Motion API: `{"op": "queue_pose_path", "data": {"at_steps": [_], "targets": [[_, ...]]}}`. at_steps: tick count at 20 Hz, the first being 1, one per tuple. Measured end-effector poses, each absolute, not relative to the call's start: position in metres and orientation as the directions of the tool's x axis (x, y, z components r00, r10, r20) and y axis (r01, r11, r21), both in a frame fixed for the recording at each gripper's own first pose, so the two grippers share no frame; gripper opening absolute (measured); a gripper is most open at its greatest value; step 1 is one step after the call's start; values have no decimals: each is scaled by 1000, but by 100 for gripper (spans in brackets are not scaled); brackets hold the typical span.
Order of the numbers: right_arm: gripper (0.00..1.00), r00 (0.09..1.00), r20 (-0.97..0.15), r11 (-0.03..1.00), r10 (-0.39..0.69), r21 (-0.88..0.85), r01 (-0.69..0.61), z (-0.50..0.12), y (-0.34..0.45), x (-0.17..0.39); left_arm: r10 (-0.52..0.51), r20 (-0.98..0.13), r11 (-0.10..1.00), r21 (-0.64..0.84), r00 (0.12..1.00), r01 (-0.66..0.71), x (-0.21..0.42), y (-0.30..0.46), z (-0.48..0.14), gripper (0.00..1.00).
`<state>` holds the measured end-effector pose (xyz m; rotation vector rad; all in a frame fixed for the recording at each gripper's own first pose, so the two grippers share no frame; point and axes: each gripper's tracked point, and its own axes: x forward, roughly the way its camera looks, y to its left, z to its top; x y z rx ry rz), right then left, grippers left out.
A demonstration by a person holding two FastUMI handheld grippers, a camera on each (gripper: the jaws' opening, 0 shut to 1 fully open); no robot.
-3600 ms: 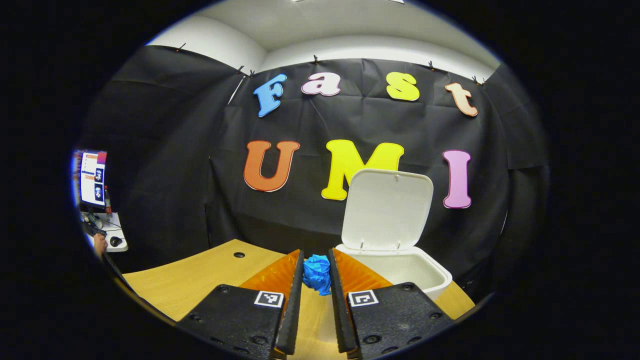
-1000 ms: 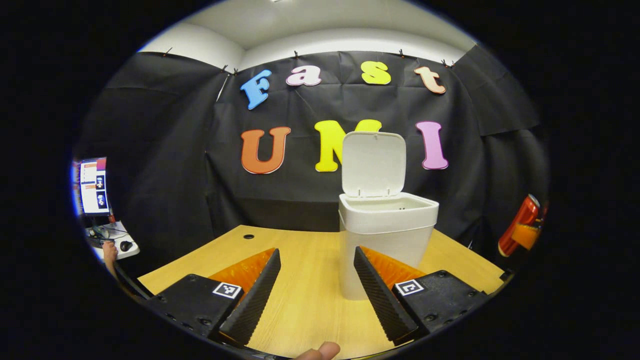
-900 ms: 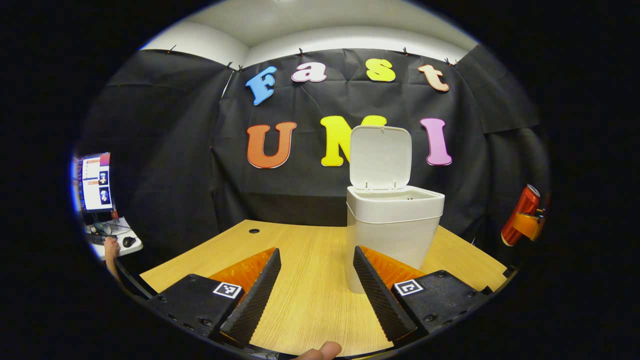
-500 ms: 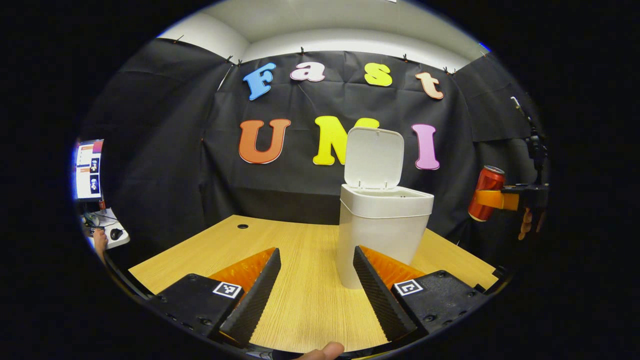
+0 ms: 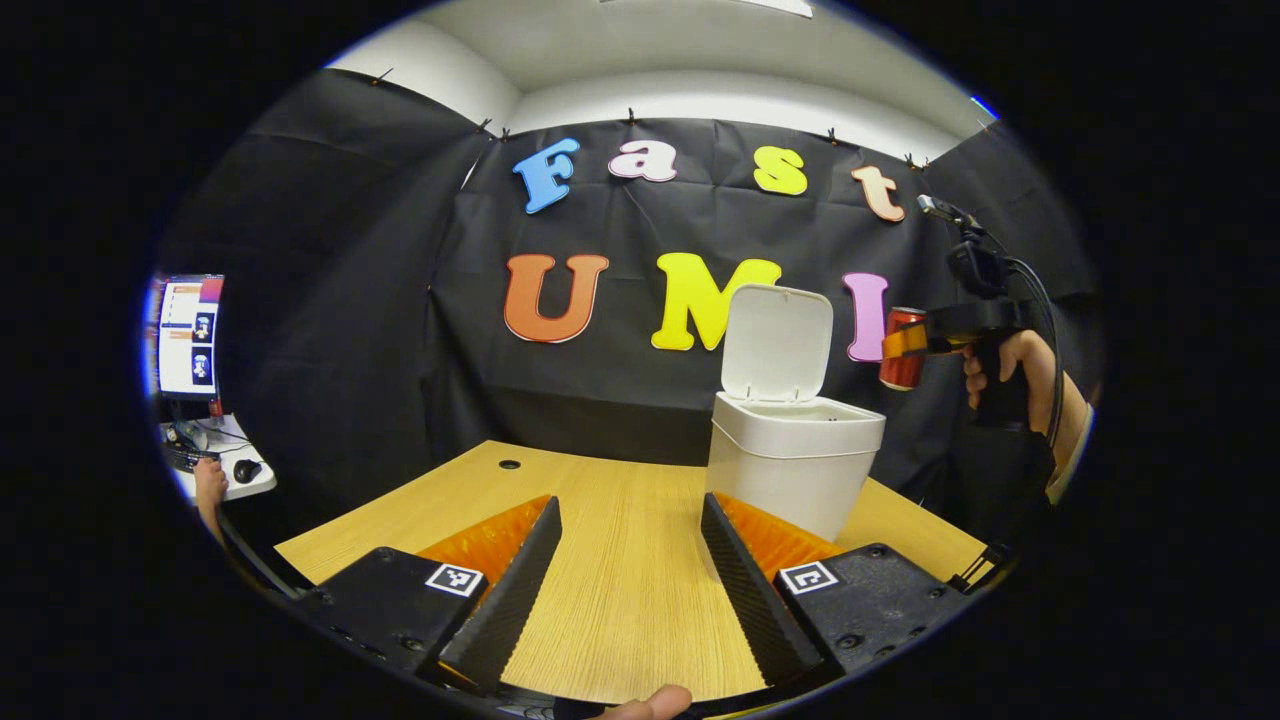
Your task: Press the lid of the desktop garbage bin to open it, pick up the crumpled paper on the desktop and throw it into the bin, then pick up the pop can on the desktop and drop it into the bin, and finally close the garbage bin lid.
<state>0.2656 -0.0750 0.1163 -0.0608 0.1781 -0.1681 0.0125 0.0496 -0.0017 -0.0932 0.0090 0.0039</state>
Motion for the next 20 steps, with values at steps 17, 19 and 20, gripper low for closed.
{"op": "queue_pose_path", "data": {"at_steps": [17,19,20], "targets": [[79,938,-337,996,-87,-24,84,94,33,334,-47,-36,997,-67,998,44,33,45,-22,92],[80,938,-338,997,-77,-18,76,94,44,336,-36,-41,997,-74,999,33,35,51,-22,92],[80,938,-340,997,-74,-21,71,92,48,336,-30,-43,996,-81,999,27,36,54,-23,92]]}}
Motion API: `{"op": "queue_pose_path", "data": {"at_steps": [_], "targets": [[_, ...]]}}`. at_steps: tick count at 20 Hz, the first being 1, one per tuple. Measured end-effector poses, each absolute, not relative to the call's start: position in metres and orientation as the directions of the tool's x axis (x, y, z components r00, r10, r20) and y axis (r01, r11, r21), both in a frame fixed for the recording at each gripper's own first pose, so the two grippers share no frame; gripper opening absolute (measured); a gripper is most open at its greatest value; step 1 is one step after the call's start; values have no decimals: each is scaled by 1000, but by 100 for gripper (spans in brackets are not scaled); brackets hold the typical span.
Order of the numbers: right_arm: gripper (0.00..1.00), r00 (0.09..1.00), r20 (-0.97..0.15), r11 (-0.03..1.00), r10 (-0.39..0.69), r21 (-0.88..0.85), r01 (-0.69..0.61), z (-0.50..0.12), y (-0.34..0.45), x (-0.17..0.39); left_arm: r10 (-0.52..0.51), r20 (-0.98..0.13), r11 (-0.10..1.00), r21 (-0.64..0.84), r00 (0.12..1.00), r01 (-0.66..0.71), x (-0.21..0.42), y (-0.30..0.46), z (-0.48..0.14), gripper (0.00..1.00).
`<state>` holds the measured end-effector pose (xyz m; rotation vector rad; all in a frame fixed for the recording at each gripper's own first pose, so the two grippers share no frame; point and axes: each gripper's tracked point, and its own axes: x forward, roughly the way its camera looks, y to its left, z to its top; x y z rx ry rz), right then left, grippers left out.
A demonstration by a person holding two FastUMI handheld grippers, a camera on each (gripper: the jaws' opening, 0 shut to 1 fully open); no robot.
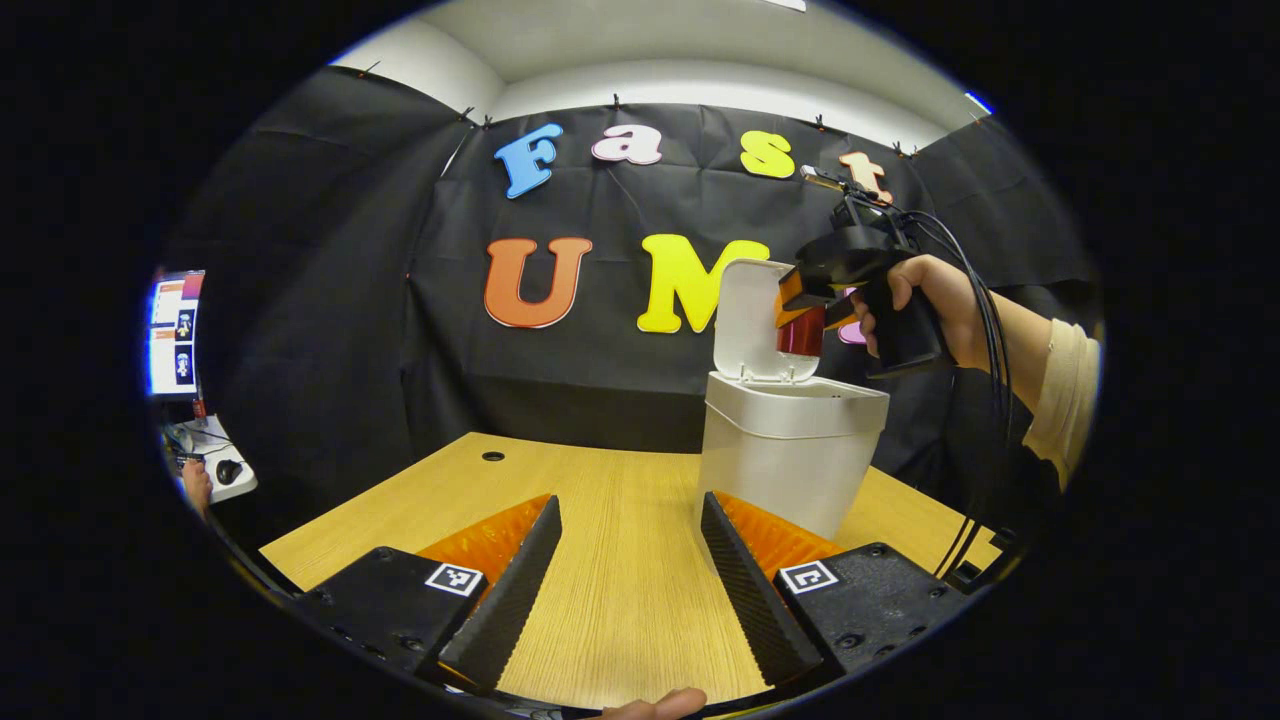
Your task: Press the lid of the desktop garbage bin to open it, pick up the crumpled paper on the desktop and throw it into the bin, then pick up the pop can on the desktop and drop it into the bin, and finally close the garbage bin lid.
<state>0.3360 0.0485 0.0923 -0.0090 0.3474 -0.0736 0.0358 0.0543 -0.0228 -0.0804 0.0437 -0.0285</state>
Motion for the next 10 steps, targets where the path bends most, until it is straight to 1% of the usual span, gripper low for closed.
{"op": "queue_pose_path", "data": {"at_steps": [3,4,5,6,8,9,10], "targets": [[80,941,-334,998,-51,-38,40,94,66,336,-27,-49,995,-92,998,22,37,59,-25,92],[80,942,-331,998,-52,-44,40,95,68,336,-29,-51,995,-93,998,24,37,59,-26,92],[82,944,-325,998,-59,-55,43,96,70,337,-31,-55,995,-95,998,26,38,60,-27,92],[82,946,-316,997,-67,-68,48,99,70,338,-33,-55,995,-96,998,28,37,60,-27,92],[86,952,-297,995,-80,-82,58,106,70,338,-33,-55,995,-96,998,28,38,63,-27,92],[92,957,-276,994,-85,-85,63,114,69,338,-34,-57,995,-98,998,28,38,64,-28,92],[91,965,-248,994,-89,-90,69,125,69,339,-35,-60,995,-99,998,29,39,64,-29,92]]}}
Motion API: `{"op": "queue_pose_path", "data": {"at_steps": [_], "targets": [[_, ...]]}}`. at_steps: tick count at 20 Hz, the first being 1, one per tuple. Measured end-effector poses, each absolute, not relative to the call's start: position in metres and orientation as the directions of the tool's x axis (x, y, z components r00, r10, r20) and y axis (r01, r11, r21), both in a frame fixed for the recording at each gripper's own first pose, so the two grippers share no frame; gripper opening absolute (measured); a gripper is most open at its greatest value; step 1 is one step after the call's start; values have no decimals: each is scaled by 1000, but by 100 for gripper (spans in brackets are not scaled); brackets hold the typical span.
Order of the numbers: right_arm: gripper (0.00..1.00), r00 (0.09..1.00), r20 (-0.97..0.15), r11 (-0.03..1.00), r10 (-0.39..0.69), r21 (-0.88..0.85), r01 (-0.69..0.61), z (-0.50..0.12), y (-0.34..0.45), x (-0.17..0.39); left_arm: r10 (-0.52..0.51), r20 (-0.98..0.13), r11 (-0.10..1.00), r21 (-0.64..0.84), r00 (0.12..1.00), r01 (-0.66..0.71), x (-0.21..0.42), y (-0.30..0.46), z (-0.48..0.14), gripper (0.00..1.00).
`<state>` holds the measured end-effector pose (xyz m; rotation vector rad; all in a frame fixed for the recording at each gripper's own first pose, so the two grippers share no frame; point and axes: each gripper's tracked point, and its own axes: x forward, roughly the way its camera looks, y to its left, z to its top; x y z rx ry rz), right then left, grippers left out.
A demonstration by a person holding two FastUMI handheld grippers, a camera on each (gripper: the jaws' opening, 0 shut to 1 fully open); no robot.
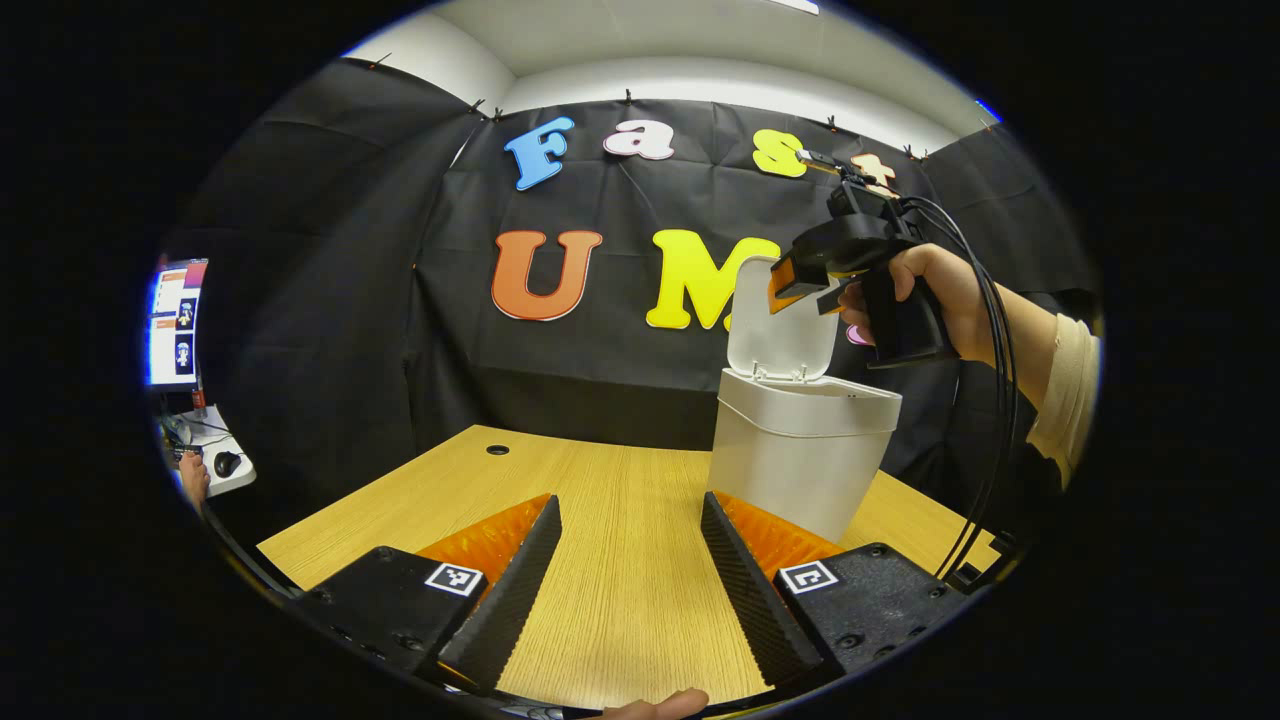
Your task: Press the lid of the desktop garbage bin to open it, pick up the crumpled paper on the desktop and throw it into the bin, then pick up the pop can on the desktop and drop it into the bin, and finally close the garbage bin lid.
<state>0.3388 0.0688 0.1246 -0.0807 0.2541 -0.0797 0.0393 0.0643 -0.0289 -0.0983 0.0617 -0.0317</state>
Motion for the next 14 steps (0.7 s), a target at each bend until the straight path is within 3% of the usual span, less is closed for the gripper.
{"op": "queue_pose_path", "data": {"at_steps": [5,10,13,14], "targets": [[97,987,-139,992,-81,-106,67,179,76,333,-22,-79,997,-75,997,16,42,72,-35,92],[94,996,3,986,-92,-136,92,234,71,345,-26,-79,991,-132,997,15,43,68,-33,92],[95,993,63,992,-101,-64,105,249,68,373,65,-72,997,-34,995,-67,39,87,-34,92],[97,993,45,991,-107,-74,110,238,65,392,47,-56,999,1,997,-48,37,81,-31,93]]}}
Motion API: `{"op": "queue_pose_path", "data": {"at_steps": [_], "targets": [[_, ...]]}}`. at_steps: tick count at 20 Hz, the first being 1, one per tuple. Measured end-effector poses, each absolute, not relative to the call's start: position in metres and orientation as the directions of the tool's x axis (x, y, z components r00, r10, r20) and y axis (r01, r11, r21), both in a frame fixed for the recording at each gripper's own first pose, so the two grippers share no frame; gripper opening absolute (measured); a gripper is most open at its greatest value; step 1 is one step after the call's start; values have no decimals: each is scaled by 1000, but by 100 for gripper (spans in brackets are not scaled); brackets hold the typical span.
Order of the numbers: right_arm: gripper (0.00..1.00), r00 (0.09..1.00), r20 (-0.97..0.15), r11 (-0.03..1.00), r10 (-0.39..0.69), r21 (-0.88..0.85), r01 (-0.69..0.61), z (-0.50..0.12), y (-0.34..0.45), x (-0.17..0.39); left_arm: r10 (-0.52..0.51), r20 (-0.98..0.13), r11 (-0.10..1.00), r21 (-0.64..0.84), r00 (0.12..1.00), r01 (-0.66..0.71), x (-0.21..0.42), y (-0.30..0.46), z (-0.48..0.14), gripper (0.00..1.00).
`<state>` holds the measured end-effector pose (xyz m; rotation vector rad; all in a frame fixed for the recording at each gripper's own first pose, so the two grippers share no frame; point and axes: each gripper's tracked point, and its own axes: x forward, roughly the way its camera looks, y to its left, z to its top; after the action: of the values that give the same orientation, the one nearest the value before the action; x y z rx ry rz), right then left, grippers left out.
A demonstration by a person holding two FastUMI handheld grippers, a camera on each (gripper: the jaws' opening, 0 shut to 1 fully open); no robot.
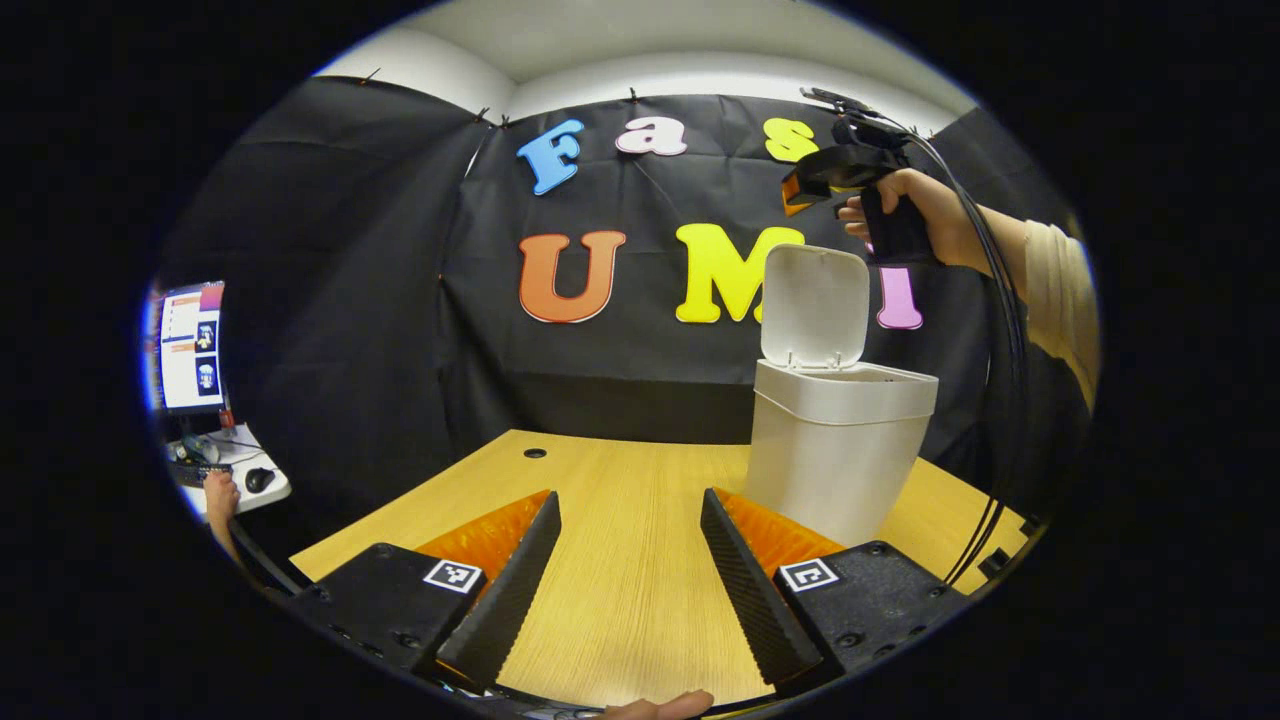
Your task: Press the lid of the desktop garbage bin to open it, pick up the crumpled paper on the desktop and throw it into the bin, then pick up the pop can on the desktop and drop it into the bin, and finally close the garbage bin lid.
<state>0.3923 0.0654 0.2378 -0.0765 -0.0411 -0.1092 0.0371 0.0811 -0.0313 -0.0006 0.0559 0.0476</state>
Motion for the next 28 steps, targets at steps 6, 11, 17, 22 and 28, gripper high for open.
{"op": "queue_pose_path", "data": {"at_steps": [6,11,17,22,28], "targets": [[95,992,-53,993,-118,-18,118,199,50,415,33,-60,999,37,998,-31,39,70,-33,92],[96,993,-78,996,-92,-4,92,191,47,392,142,27,989,27,990,-142,28,92,-6,93],[95,957,-246,984,-156,-122,129,153,41,358,119,11,993,12,993,-119,35,89,-13,93],[94,865,-484,991,-132,-65,115,103,65,326,99,-13,995,-26,995,-99,39,91,-19,94],[96,735,-655,984,-177,-117,133,49,63,309,111,-32,993,-30,993,-112,41,103,-26,93]]}}
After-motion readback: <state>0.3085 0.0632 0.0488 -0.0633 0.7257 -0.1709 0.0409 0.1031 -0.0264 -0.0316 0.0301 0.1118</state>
